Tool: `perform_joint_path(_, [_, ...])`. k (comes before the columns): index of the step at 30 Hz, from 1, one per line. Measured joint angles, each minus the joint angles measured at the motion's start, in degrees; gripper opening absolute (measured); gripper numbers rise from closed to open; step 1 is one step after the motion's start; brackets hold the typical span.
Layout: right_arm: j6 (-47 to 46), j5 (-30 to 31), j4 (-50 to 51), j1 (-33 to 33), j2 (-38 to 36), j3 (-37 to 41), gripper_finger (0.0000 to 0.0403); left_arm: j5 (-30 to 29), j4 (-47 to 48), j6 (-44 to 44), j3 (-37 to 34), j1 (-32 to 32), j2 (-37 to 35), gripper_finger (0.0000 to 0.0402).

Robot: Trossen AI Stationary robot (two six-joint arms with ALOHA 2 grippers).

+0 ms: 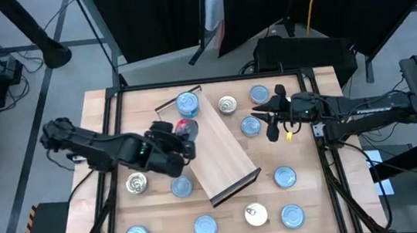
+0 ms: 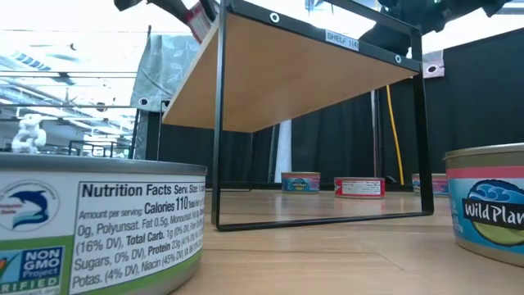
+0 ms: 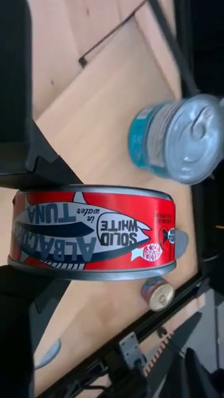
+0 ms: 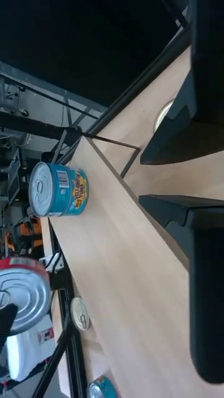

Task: Stack canned seafood by type on shelf
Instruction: Put the red tuna can on the shelf

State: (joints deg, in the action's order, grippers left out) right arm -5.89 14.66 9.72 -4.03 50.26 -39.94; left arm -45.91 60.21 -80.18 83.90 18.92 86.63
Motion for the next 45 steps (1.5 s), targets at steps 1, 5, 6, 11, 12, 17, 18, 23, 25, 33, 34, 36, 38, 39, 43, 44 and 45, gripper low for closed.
perform_joint_path(1, [0.3, 0.0, 0.2, 0.0, 0.3, 0.0, 0.0080, 0.0, -0.6, 0.0, 0.0, -0.4, 0.7, 0.0138])
perform_joint_path(5, [0.6, 0.0, -0.6, 0.0, 2.6, 0.0, 0.0080, 0.4, -2.9, -0.1, 0.0, -1.8, 3.6, 0.0138])
perform_joint_path(6, [0.7, -0.2, -1.2, 0.0, 3.4, 0.0, 0.0080, 0.4, -3.1, -0.3, 0.0, -2.1, 4.1, 0.0138])
perform_joint_path(11, [2.6, -8.1, -8.8, 0.0, 8.7, 0.0, 0.0080, 2.9, -7.2, 0.1, 0.0, -3.0, 6.6, 0.0138])
perform_joint_path(12, [3.4, -10.5, -10.5, 0.0, 9.9, 0.0, 0.0080, 3.2, -8.0, 0.4, 0.0, -3.0, 7.0, 0.0138])
perform_joint_path(17, [4.7, -16.0, -14.2, 0.0, 13.7, 0.0, 0.0080, 11.8, -10.7, 2.4, 0.0, -4.2, 7.5, 0.0144])
perform_joint_path(18, [4.7, -16.6, -14.2, 0.1, 14.1, 0.0, 0.0080, 11.8, -10.6, 1.6, 0.0, -4.4, 7.5, 0.0150])
perform_joint_path(23, [4.8, -18.1, -14.6, 1.5, 14.2, 0.0, 0.0080, 11.5, -10.2, -0.4, 0.0, -6.1, 7.5, 0.0157])
perform_joint_path(25, [4.9, -18.1, -14.7, 2.1, 14.0, 0.0, 0.0080, 11.7, -10.2, -0.5, 0.0, -6.8, 7.5, 0.0151])
perform_joint_path(33, [6.2, -19.3, -14.2, 4.3, 13.7, 0.0, 0.0080, 8.8, -9.3, 1.0, 0.0, -7.1, 7.5, 0.0157])
perform_joint_path(34, [6.4, -19.7, -14.1, 4.3, 13.7, 0.0, 0.0080, 8.1, -8.5, 1.0, 0.0, -7.0, 7.5, 0.0165])
perform_joint_path(36, [6.6, -19.7, -13.7, 4.3, 13.7, 0.0, 0.0080, 7.0, -5.7, -0.5, 0.0, -7.0, 7.5, 0.0179])
perform_joint_path(38, [7.1, -19.7, -13.6, 4.3, 13.7, 0.0, 0.0080, 6.6, -3.2, -3.5, 0.0, -7.0, 7.7, 0.0192])
perform_joint_path(39, [7.5, -19.7, -13.7, 4.3, 13.7, 0.0, 0.0080, 6.6, -2.7, -4.5, 0.0, -7.1, 7.9, 0.0196])
perform_joint_path(43, [8.5, -19.7, -13.7, 4.3, 13.7, 0.0, 0.0080, 6.6, -2.2, -6.0, 0.0, -6.9, 8.1, 0.0191])
perform_joint_path(44, [8.5, -19.7, -13.7, 4.3, 13.7, 0.0, 0.0080, 6.5, -2.0, -5.9, 0.0, -6.9, 8.1, 0.0187])
perform_joint_path(45, [8.5, -19.7, -13.7, 4.3, 13.7, 0.0, 0.0080, 6.4, -1.8, -5.5, 0.0, -6.8, 8.1, 0.0184])
